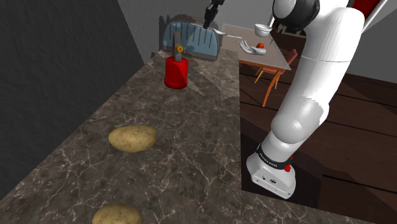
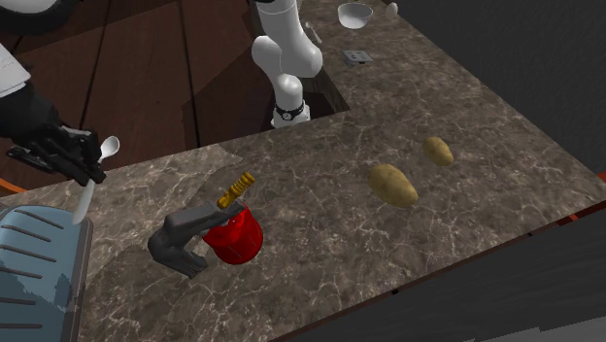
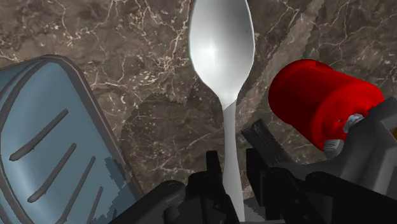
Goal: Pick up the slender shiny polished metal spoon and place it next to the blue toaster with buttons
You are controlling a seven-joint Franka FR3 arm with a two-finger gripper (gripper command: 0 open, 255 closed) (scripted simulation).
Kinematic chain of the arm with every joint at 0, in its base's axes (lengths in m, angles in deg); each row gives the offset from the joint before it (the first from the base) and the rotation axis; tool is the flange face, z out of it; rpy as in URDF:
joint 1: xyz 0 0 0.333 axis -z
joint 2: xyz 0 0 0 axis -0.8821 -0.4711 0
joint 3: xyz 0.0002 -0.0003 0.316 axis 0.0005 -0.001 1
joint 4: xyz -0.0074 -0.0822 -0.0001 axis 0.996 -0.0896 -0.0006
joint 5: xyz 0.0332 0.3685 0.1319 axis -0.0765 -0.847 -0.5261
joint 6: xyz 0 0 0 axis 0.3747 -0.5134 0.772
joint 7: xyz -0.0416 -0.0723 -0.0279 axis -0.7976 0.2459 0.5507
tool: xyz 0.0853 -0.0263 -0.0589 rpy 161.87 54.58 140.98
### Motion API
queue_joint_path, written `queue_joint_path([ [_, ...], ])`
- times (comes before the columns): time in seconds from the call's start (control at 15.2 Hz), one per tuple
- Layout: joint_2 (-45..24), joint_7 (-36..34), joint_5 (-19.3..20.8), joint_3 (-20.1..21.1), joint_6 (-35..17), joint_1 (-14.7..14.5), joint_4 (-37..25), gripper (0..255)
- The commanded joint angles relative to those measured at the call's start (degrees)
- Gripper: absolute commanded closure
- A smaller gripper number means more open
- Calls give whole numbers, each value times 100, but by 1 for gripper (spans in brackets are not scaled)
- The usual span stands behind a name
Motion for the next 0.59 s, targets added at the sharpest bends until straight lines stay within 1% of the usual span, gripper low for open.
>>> queue_joint_path([
  [0.0, 52, 36, 10, 2, -169, -19, 219, 255],
  [0.53, 116, 172, -3, 20, -790, -70, 916, 255],
])
